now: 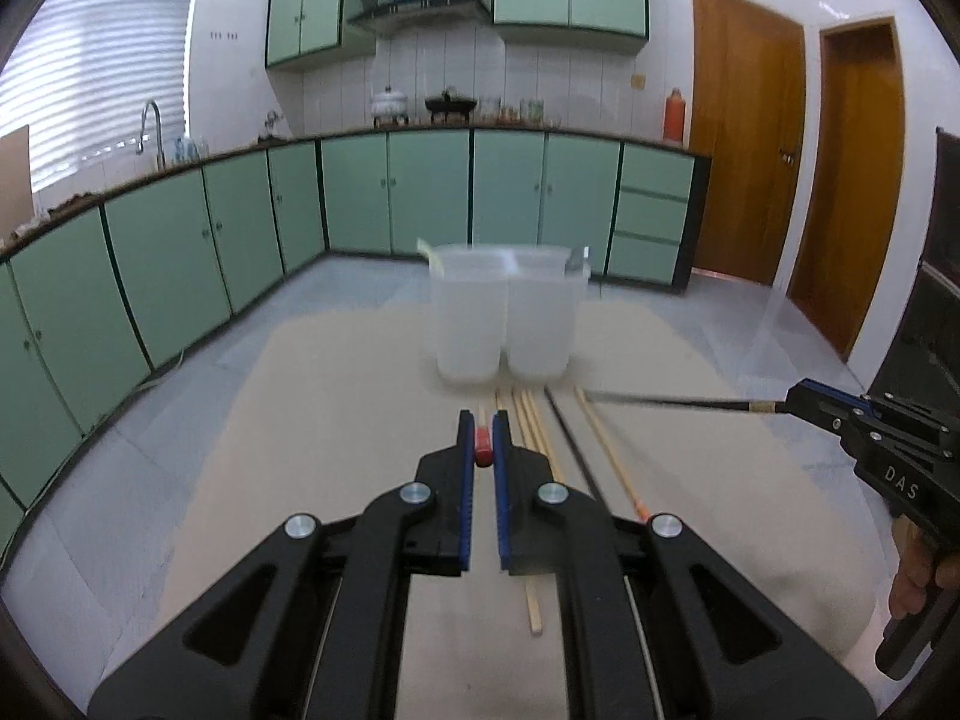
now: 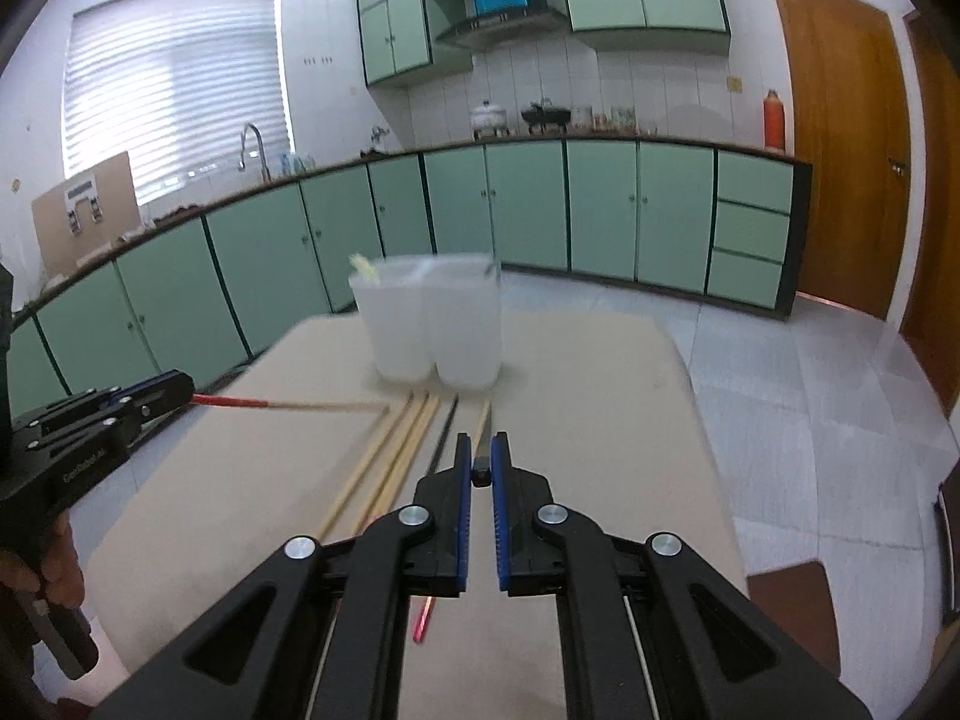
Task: Organize utensils
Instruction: 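Lift the red-tipped chopstick with the left tool while the right tool carries the black chopstick over the holder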
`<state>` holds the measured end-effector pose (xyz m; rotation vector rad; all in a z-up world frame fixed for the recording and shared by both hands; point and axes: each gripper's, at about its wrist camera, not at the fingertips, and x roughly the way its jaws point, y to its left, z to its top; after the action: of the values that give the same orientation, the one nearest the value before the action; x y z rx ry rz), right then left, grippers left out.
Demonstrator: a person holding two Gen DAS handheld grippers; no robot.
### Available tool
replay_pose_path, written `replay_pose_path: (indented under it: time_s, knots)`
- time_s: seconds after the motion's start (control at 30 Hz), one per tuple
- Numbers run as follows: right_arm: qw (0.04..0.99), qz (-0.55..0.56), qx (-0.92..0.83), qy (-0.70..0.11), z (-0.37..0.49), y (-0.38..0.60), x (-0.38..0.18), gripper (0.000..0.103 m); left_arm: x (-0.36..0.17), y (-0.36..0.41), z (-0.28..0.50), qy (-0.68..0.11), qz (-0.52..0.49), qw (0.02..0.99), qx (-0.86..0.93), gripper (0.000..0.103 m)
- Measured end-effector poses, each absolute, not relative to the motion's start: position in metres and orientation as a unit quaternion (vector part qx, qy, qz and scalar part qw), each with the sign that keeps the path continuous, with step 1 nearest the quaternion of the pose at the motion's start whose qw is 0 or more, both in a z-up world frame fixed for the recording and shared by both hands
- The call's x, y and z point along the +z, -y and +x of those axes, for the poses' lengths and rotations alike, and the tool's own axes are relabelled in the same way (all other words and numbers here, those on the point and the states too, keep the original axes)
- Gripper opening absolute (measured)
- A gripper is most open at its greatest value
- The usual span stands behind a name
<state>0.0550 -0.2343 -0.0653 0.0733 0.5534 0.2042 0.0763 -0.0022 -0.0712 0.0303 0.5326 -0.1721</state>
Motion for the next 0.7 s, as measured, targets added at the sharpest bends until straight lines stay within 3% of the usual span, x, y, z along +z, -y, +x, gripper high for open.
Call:
replay_pose_path:
  time_s: [0.7]
  knots:
    - [0.956, 0.050, 0.174, -0.230, 0.116, 0.243, 0.037, 0.006, 0.020, 0.006, 0.105, -0.184, -0.010, 0.974, -0.129, 0.005]
